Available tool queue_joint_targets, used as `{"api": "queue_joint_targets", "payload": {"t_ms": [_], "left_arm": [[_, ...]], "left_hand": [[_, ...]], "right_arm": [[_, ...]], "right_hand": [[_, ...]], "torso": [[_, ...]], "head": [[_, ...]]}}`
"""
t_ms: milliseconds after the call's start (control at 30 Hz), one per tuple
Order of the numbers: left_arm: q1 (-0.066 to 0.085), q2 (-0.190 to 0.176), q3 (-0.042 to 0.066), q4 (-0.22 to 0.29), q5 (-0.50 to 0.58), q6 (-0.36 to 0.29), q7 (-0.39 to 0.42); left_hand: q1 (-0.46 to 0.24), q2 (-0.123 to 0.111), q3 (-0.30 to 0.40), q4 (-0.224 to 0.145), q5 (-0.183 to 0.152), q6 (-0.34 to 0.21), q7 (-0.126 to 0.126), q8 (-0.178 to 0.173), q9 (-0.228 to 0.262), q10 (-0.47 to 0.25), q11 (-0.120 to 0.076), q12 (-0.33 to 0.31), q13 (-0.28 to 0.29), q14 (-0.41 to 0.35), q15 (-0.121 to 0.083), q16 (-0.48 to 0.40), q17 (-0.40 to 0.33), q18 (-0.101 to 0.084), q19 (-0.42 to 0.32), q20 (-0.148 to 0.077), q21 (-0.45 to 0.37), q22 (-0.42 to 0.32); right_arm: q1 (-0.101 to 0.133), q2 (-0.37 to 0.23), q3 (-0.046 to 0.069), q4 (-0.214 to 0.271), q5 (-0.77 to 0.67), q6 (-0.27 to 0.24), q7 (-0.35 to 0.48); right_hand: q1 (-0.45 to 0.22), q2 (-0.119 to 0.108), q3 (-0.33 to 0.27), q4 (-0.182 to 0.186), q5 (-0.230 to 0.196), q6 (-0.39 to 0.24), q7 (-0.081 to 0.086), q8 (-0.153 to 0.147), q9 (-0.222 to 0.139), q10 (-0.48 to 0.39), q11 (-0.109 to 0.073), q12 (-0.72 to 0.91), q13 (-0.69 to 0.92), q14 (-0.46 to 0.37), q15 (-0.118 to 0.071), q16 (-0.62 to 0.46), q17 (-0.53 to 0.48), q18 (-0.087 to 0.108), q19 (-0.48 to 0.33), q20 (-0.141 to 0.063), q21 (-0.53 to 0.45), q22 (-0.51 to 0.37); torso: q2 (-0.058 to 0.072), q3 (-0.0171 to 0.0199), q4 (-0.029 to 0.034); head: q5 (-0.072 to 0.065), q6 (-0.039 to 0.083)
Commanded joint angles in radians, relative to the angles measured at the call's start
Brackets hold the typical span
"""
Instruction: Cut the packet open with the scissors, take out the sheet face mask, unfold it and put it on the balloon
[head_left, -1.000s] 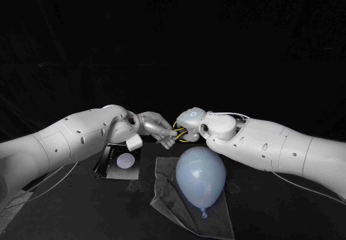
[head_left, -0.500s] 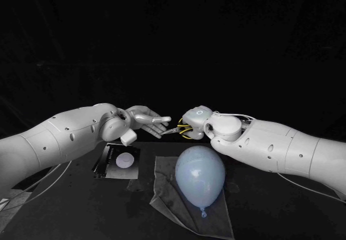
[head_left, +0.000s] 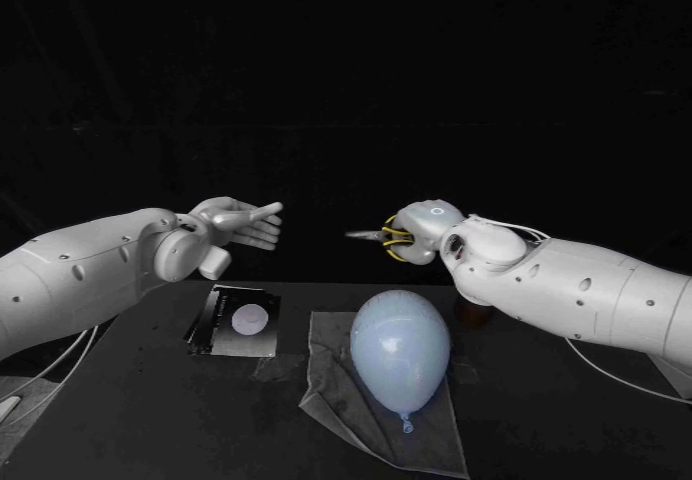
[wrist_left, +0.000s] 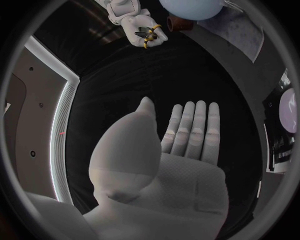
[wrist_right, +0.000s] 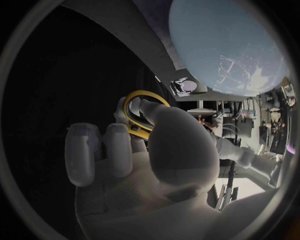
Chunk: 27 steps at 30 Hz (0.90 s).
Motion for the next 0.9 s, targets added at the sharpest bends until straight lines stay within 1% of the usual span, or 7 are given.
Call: {"api": "queue_joint_targets", "payload": {"t_ms": [33,200,400,533,667,833,900], "left_arm": [[-0.009,-0.041,0.0,0.042,0.076,-0.126,0.185],[-0.038,-0.114,-0.006,0.103,0.089,-0.166,0.256],[-0.076,-0.178,-0.024,0.164,0.094,-0.179,0.292],[-0.097,-0.203,-0.029,0.188,0.095,-0.183,0.304],[-0.115,-0.22,-0.034,0.198,0.057,-0.186,0.324],[-0.137,-0.238,-0.037,0.218,-0.003,-0.195,0.352],[-0.142,-0.243,-0.037,0.227,-0.016,-0.196,0.356]], "left_hand": [[0.068,0.01,0.017,-0.005,-0.001,0.026,-0.003,0.006,-0.002,0.031,-0.013,0.005,0.0,0.014,-0.008,0.007,0.003,0.02,0.015,-0.002,0.009,0.002],[0.149,0.021,0.042,0.0,0.0,0.05,-0.013,-0.003,-0.016,0.053,-0.021,-0.005,-0.005,0.021,-0.014,0.009,0.005,0.02,0.028,-0.006,0.013,0.001],[0.177,0.02,0.051,0.004,0.0,0.06,-0.014,-0.011,-0.026,0.061,-0.023,-0.015,-0.007,0.021,-0.015,0.008,0.005,0.02,0.029,-0.006,0.012,0.0],[0.182,0.018,0.053,0.005,0.0,0.061,-0.013,-0.013,-0.028,0.062,-0.022,-0.018,-0.008,0.02,-0.014,0.007,0.005,0.02,0.03,-0.006,0.012,-0.001],[0.202,0.011,0.058,0.004,-0.001,0.066,-0.014,-0.019,-0.035,0.065,-0.022,-0.027,-0.008,0.019,-0.014,0.005,0.004,0.02,0.03,-0.006,0.011,-0.002],[0.231,-0.006,0.062,0.003,0.0,0.07,-0.015,-0.029,-0.044,0.068,-0.022,-0.039,-0.009,0.018,-0.014,0.003,0.004,0.02,0.03,-0.006,0.009,-0.003],[0.234,-0.007,0.063,0.003,0.0,0.071,-0.015,-0.029,-0.045,0.069,-0.022,-0.04,-0.009,0.019,-0.014,0.003,0.004,0.02,0.031,-0.006,0.009,-0.003]], "right_arm": [[0.006,-0.035,0.003,0.004,0.55,-0.066,0.133],[0.009,-0.102,0.004,0.008,1.023,0.012,0.231],[0.007,-0.182,0.003,0.04,1.327,0.082,0.277],[0.002,-0.227,0.002,0.074,1.413,0.114,0.278],[-0.001,-0.256,0.001,0.101,1.446,0.147,0.267],[-0.007,-0.288,0.0,0.141,1.466,0.179,0.257],[-0.009,-0.296,-0.001,0.153,1.469,0.174,0.26]], "right_hand": [[0.024,0.009,0.01,-0.002,0.007,-0.012,0.003,-0.008,0.007,0.372,-0.112,0.859,0.06,0.048,-0.004,0.005,0.019,-0.001,0.019,-0.008,-0.024,0.191],[0.029,0.012,0.009,-0.003,0.011,-0.023,0.008,0.002,0.043,0.394,-0.109,0.984,0.206,0.066,0.001,0.053,0.127,0.0,0.015,-0.009,-0.034,0.188],[0.013,-0.015,-0.037,-0.004,0.01,-0.02,-0.015,0.089,0.187,0.429,-0.119,1.111,0.344,0.104,-0.01,0.14,0.331,-0.007,0.033,-0.014,-0.009,0.206],[0.007,-0.01,-0.057,0.001,0.009,-0.012,-0.022,0.124,0.251,0.429,-0.128,1.111,0.344,0.104,-0.014,0.14,0.331,-0.01,0.041,-0.02,0.002,0.214],[0.0,-0.007,-0.067,0.006,0.008,-0.006,-0.026,0.136,0.272,0.429,-0.131,1.111,0.344,0.104,-0.017,0.14,0.331,-0.013,0.05,-0.023,0.017,0.221],[-0.018,-0.002,-0.086,0.021,0.007,0.004,-0.031,0.148,0.296,0.429,-0.136,1.111,0.344,0.104,-0.021,0.14,0.331,-0.017,0.058,-0.027,0.031,0.228],[-0.025,-0.01,-0.098,0.023,0.006,0.008,-0.034,0.154,0.307,0.429,-0.138,1.111,0.344,0.104,-0.023,0.14,0.331,-0.017,0.06,-0.028,0.033,0.23]], "torso": [[-0.001,-0.0012,0.0002],[-0.001,-0.0012,-0.0005],[0.001,-0.0006,-0.0028],[0.002,-0.0001,-0.0033],[0.0,0.0014,-0.0038],[0.0,-0.001,-0.0015],[0.0,-0.0014,-0.0002]], "head": [[-0.003,0.003],[-0.006,0.003],[-0.018,0.01],[-0.038,0.008],[-0.054,0.004],[-0.093,0.006],[-0.1,0.006]]}}
